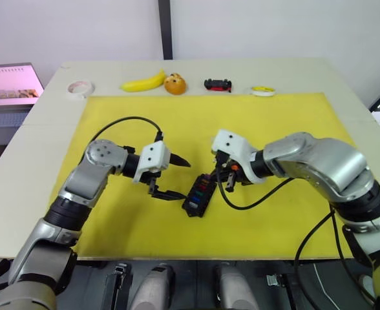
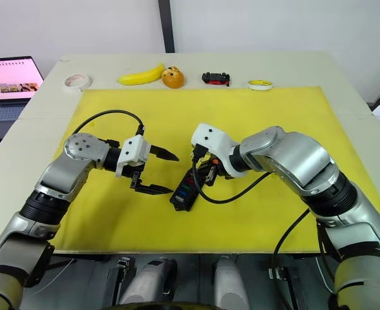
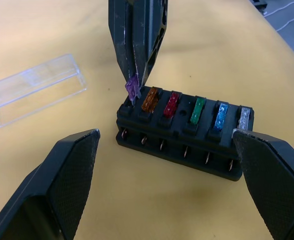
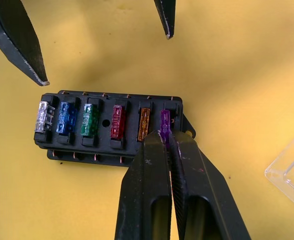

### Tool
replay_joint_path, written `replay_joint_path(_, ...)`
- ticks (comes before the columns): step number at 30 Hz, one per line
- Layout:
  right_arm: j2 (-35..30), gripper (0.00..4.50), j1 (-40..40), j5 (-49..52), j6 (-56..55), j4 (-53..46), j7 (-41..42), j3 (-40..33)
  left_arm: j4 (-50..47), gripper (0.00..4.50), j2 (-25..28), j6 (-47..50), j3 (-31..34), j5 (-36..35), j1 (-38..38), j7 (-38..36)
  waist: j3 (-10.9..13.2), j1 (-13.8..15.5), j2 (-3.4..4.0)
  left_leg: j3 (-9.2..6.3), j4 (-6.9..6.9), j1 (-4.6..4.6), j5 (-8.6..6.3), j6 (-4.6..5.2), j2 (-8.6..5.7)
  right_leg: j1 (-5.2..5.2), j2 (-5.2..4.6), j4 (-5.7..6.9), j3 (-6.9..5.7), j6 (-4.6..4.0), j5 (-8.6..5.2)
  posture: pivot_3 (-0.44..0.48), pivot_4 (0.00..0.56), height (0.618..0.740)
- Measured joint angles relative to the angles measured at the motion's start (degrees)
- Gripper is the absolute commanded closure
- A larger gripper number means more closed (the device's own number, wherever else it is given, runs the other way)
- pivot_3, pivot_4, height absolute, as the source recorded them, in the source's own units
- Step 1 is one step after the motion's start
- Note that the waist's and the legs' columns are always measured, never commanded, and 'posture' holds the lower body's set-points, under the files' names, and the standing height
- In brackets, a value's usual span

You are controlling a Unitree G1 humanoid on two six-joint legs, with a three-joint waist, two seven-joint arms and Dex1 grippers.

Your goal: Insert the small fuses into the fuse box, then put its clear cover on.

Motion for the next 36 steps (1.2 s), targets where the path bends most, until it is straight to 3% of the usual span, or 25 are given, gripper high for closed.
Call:
replay_joint_path(22,-0.07,4.5,0.35,-2.57,-0.51,0.99,1.59,0.79,-1.03,0.05,-0.51,0.38,0.0,-0.05,0.04,0.61,0.0,0.01,0.0,0.04,0.26,0.0,-0.04,0.06,-0.01,0.0,-0.01,0.23,0.01,0.0,0.0,0.0,0.15,0.74)
replay_joint_path(36,-0.35,4.5,-2.21,-1.33,4.86,0.97,2.87,0.54,1.25,0.05,-1.71,-0.94,-0.04,0.88,-0.01,0.51,0.0,0.04,0.0,0.05,0.27,0.0,-0.04,0.06,-0.02,-0.01,-0.01,0.24,0.01,0.0,0.0,0.0,0.15,0.74)
